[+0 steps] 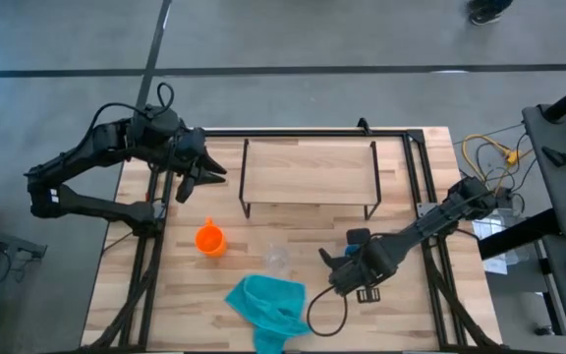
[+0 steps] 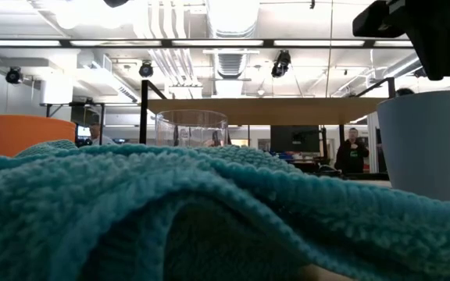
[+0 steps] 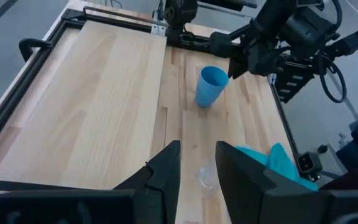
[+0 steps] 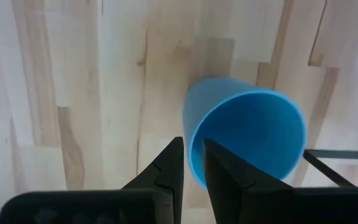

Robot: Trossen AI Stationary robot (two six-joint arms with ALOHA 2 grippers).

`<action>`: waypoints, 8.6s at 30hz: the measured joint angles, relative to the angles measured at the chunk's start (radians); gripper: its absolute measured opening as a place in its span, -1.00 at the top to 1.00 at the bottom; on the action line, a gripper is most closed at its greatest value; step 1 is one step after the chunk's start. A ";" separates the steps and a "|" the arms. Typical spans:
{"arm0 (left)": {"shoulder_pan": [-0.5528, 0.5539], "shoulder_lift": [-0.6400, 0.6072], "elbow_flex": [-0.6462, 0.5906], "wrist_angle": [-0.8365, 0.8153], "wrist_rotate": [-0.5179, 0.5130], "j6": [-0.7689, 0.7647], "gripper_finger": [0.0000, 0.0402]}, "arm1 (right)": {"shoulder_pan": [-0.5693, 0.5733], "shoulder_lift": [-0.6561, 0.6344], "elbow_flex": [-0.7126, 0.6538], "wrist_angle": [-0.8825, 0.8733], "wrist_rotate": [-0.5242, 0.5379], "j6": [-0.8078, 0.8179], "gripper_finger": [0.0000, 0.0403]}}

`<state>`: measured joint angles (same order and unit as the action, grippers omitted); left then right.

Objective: Stack small to large cups/mugs on shelf
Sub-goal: Put the blue cup on the shelf, then put the orange mug on the shelf

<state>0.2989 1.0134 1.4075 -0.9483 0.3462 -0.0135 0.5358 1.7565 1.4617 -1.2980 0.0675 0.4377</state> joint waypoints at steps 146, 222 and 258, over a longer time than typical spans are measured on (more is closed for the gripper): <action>0.000 -0.005 0.018 -0.004 -0.003 -0.006 0.56 | -0.524 0.271 0.895 -0.230 0.166 -0.612 0.96; 0.000 0.016 0.013 0.028 -0.003 -0.006 0.56 | -0.590 -0.116 0.410 -0.269 0.250 -0.393 0.56; -0.027 0.027 -0.046 -0.319 -0.006 -0.165 0.56 | -0.291 0.282 0.740 -0.266 0.160 -0.435 0.63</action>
<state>0.2719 1.0399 1.3617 -1.2669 0.3406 -0.1783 0.2446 2.0384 2.2017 -1.5637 0.2279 0.0031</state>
